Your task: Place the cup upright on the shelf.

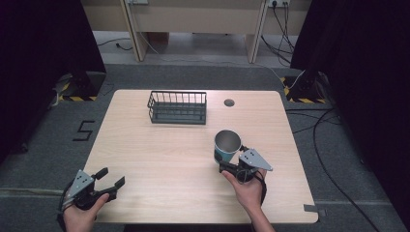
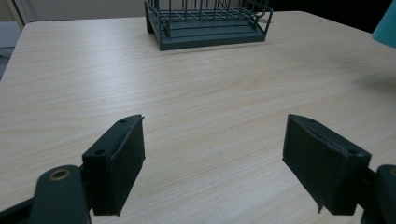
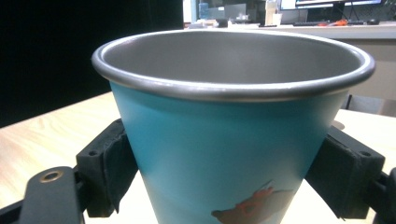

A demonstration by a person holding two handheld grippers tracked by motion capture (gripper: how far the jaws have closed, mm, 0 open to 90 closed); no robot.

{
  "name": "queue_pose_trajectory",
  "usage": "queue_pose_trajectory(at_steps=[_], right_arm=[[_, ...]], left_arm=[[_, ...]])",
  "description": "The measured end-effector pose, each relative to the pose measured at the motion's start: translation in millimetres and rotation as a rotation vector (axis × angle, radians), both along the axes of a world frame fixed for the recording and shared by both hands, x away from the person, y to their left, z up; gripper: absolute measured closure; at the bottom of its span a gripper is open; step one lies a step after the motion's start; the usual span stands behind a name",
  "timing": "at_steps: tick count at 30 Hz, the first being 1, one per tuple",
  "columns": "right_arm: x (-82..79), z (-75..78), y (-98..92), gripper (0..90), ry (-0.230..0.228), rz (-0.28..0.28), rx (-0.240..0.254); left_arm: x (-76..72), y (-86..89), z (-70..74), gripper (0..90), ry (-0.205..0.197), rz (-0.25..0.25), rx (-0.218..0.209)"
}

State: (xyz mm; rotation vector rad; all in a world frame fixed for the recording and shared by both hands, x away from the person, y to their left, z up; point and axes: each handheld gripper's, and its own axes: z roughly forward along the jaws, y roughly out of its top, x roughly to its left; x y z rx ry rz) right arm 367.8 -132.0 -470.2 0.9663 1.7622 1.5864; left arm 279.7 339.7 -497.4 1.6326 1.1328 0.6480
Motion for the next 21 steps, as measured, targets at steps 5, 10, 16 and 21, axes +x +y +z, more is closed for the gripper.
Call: queue_pose_trajectory(at_steps=[5, 10, 16, 21], right_arm=[[9.9, 8.6, 7.5, 17.9, -0.019, -0.003, 0.003], [18.1, 13.3, 14.4, 17.9, -0.030, -0.001, -0.001], [25.5, 16.6, 21.4, 17.9, -0.031, 0.000, 0.008], [35.0, 20.4, 27.6, 17.9, -0.032, -0.003, 0.004]], left_arm=[[-0.5, 0.3, 0.1, 20.5, -0.002, 0.000, 0.001], [-0.6, 0.3, 0.1, 20.6, -0.003, -0.002, 0.003], [-0.3, -0.2, -0.2, 20.6, -0.002, -0.004, 0.001], [0.3, 0.2, -0.7, 20.6, 0.000, -0.006, 0.003]])
